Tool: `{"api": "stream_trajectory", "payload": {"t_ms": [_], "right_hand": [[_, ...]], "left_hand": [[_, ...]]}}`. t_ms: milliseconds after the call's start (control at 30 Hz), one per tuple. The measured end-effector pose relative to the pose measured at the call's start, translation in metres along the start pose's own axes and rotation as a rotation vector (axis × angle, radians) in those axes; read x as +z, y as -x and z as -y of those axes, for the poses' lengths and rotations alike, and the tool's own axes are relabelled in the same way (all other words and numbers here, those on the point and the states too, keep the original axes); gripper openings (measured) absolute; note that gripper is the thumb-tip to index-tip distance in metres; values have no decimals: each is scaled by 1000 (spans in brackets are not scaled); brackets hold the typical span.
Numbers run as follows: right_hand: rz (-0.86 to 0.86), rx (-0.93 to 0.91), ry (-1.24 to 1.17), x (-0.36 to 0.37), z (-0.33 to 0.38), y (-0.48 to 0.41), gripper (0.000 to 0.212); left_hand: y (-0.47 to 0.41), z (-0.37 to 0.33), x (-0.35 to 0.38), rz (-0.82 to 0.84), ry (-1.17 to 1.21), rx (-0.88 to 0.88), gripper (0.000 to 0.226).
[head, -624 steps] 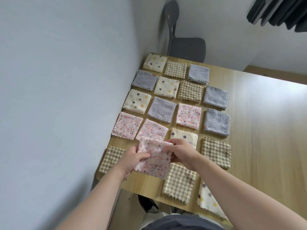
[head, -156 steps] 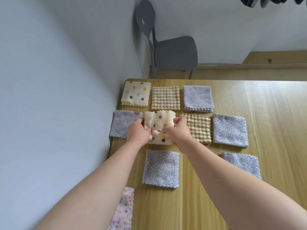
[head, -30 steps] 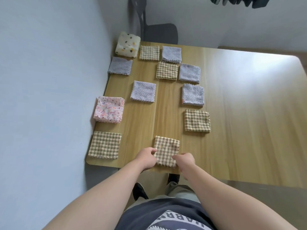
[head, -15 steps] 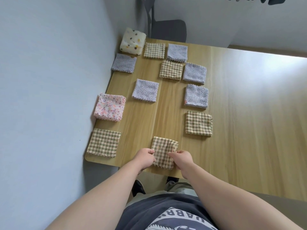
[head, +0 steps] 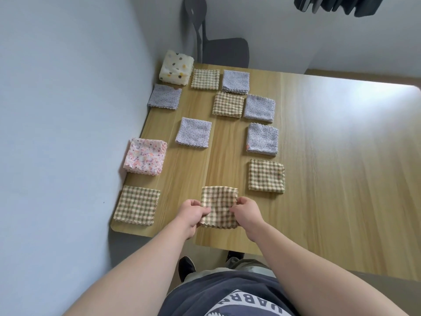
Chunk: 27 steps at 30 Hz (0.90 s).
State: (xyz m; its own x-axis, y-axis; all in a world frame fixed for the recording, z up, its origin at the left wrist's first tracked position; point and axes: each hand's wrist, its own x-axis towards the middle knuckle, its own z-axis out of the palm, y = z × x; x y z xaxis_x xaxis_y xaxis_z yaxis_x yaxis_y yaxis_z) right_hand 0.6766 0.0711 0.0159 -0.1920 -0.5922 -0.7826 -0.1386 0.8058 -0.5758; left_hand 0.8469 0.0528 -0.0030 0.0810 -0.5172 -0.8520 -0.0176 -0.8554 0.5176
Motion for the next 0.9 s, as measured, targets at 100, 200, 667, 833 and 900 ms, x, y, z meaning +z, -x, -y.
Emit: {"api": "stream_trajectory", "payload": {"t_ms": [100, 200, 667, 833, 900], "right_hand": [[-56, -29, -36, -13, 5, -4, 28], [-92, -43, -75, -27, 7, -10, 28], [-302, -46, -148, -121, 10, -71, 20], [-299, -49, -126, -140, 15, -95, 19], [-298, -47, -117, -145, 16, -101, 19]], "left_hand": [[4, -16, 12, 59, -82, 88, 30], [7, -31, 28, 92, -247, 196, 32], [-23, -68, 142, 93, -610, 374, 48], [-37, -80, 168, 62, -720, 428, 57], [-40, -85, 176, 37, -742, 445, 59]]}}
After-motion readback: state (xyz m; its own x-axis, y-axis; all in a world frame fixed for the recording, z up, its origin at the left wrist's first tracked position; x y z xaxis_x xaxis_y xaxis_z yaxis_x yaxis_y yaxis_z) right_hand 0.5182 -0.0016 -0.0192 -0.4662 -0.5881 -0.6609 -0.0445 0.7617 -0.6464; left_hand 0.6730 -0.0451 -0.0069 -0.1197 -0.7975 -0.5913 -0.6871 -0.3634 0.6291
